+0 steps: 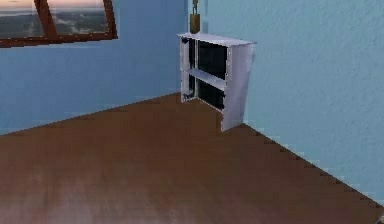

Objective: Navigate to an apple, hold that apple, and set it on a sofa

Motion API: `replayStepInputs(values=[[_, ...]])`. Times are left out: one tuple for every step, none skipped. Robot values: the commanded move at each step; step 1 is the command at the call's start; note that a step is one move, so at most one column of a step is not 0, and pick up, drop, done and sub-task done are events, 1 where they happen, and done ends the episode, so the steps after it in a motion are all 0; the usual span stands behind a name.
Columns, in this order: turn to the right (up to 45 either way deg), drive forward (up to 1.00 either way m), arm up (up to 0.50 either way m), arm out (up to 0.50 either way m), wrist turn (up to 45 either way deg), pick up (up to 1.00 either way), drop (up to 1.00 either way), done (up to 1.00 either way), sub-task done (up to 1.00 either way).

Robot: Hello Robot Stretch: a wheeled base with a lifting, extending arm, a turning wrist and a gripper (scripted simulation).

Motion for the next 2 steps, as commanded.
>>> replayStepInputs(values=[[0.0, 0.0, 0.0, 0.5, 0.0, 0.0, 0.0, 0.0, 0.0], [0.0, 0.0, 0.0, 0.0, 45.0, 0.0, 0.0, 0.0, 0.0]])
